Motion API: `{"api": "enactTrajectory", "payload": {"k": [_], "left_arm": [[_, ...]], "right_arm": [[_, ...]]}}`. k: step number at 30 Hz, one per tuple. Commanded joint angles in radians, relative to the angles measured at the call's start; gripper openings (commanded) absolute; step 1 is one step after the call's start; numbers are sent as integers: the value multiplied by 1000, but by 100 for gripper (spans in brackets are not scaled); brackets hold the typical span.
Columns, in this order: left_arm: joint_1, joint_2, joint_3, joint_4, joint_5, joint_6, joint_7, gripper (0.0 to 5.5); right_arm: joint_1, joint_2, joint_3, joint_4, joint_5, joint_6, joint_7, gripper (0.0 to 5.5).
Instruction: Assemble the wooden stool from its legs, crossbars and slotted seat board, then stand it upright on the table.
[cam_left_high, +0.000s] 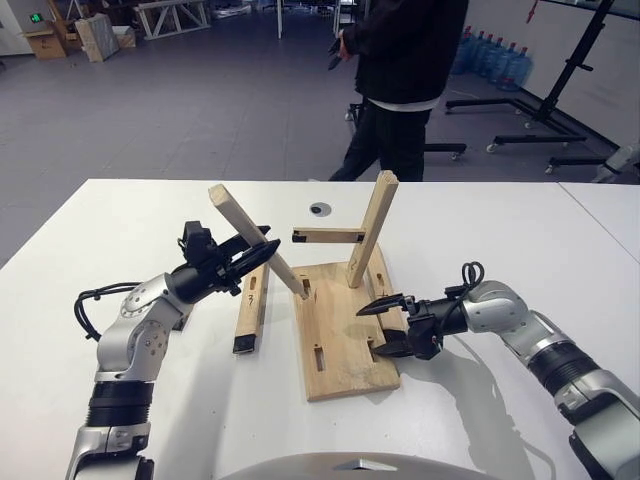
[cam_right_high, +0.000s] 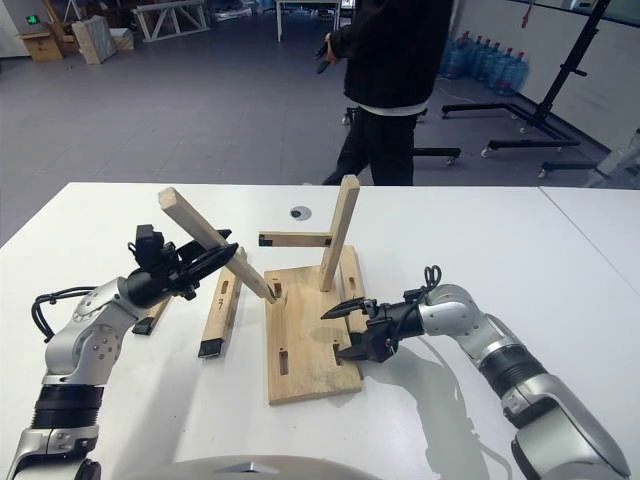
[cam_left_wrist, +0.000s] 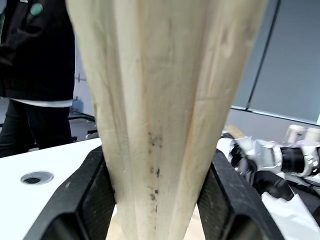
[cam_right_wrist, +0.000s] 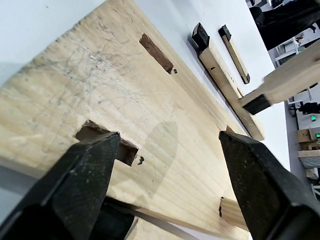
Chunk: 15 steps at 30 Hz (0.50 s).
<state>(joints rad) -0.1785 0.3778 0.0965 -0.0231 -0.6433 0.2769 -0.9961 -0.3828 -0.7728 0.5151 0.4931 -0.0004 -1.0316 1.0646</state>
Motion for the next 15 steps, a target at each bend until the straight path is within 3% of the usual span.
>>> {"api": "enactTrajectory", "payload": {"k": [1, 8, 15], "left_arm": [[-89, -6, -10, 102, 74, -103, -17, 204], [-149, -29, -7, 170, 59, -148, -77, 204], [-137, -26, -33, 175, 79, -139, -125, 204]], "right_arm": [[41, -82, 37, 9, -52, 47, 92, 367], [11, -111, -37, -385, 154, 389, 127, 367], [53, -62, -85, -500, 119, 553, 76, 367]]}}
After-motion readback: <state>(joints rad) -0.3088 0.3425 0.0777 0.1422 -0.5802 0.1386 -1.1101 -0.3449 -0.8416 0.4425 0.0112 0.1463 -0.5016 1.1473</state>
